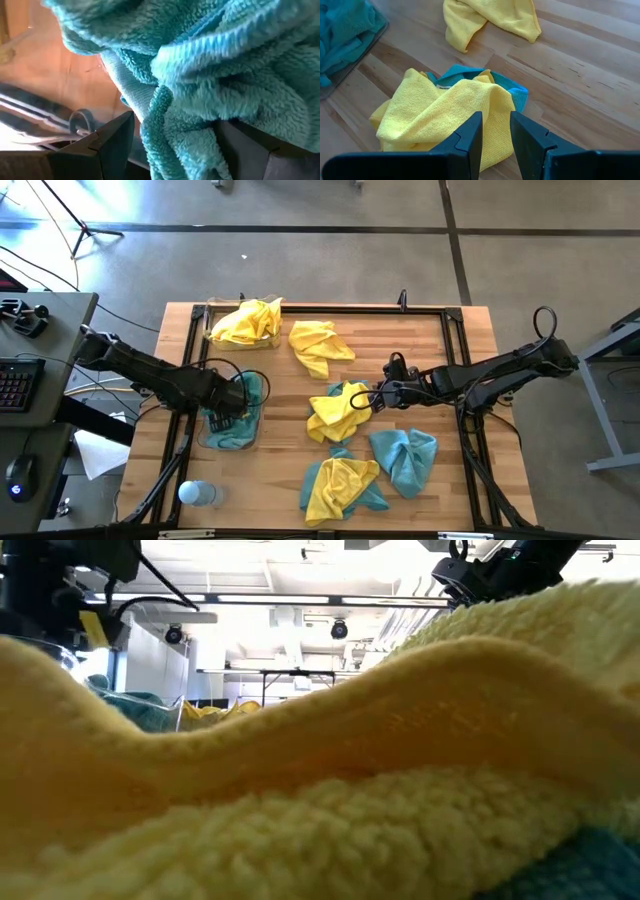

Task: Sort microfiber towel by color & place in baskets
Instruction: Put the blue microfiber cloth into the bottom transparent bin

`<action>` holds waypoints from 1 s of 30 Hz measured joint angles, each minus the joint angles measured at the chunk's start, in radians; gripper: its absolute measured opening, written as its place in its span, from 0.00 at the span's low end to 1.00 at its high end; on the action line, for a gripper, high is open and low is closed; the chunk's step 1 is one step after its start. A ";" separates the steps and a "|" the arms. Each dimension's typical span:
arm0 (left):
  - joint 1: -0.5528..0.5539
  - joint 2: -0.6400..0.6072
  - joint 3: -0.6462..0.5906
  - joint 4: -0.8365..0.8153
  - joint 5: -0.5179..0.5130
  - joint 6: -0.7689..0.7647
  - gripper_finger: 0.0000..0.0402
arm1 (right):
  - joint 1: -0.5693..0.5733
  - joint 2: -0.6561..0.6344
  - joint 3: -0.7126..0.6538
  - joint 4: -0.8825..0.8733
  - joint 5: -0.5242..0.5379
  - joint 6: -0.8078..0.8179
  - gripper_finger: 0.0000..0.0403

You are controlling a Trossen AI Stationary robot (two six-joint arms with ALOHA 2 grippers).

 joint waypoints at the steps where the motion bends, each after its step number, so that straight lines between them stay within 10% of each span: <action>1: 0.000 0.006 -0.001 0.007 -0.016 0.014 0.65 | 0.000 0.000 0.000 0.000 0.000 0.000 0.23; 15: 0.003 0.093 -0.003 0.066 -0.077 0.286 0.64 | 0.000 0.000 0.000 0.000 0.018 -0.003 0.23; 30: 0.003 0.182 0.049 -0.101 -0.079 0.174 0.64 | 0.000 0.000 0.000 -0.001 0.018 -0.003 0.23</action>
